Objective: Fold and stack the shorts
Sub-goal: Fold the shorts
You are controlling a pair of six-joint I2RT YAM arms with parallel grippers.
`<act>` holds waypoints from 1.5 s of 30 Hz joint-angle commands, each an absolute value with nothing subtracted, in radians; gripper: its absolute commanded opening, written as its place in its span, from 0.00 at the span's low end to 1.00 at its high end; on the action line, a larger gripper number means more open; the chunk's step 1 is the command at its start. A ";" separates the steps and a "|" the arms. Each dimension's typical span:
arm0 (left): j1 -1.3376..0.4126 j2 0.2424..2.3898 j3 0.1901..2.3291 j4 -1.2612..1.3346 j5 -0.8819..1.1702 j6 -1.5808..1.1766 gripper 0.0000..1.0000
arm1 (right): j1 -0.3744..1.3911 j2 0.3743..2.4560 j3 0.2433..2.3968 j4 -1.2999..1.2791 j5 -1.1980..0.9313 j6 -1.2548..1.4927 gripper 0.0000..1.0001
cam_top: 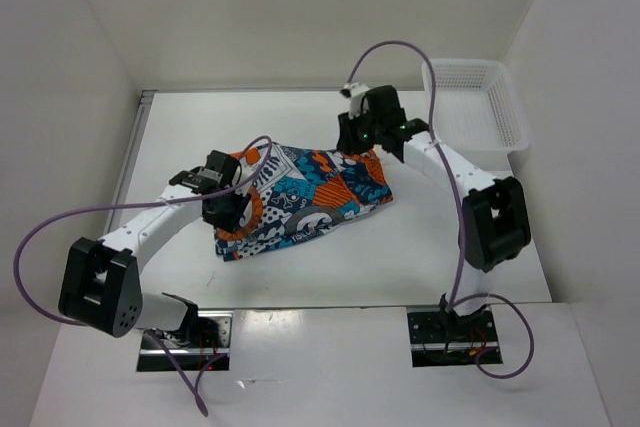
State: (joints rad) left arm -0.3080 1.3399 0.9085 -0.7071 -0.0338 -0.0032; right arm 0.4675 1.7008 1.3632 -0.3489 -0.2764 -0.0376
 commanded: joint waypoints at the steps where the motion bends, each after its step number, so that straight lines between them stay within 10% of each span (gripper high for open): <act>1: -0.310 1.362 0.894 -0.735 -0.062 0.000 0.47 | 0.322 1.804 1.462 -0.296 -0.256 0.090 0.36; 7: -0.310 1.416 0.994 -0.644 0.077 0.000 0.49 | 0.295 1.954 1.540 -0.287 -0.253 -0.015 0.49; 18: -0.310 1.506 0.766 -0.513 0.003 0.000 0.53 | 0.391 1.973 1.658 -0.330 -0.230 -0.101 0.00; 45: -0.310 1.506 0.680 -0.555 -0.086 0.000 0.53 | 0.446 2.378 1.957 -0.307 0.247 0.094 0.00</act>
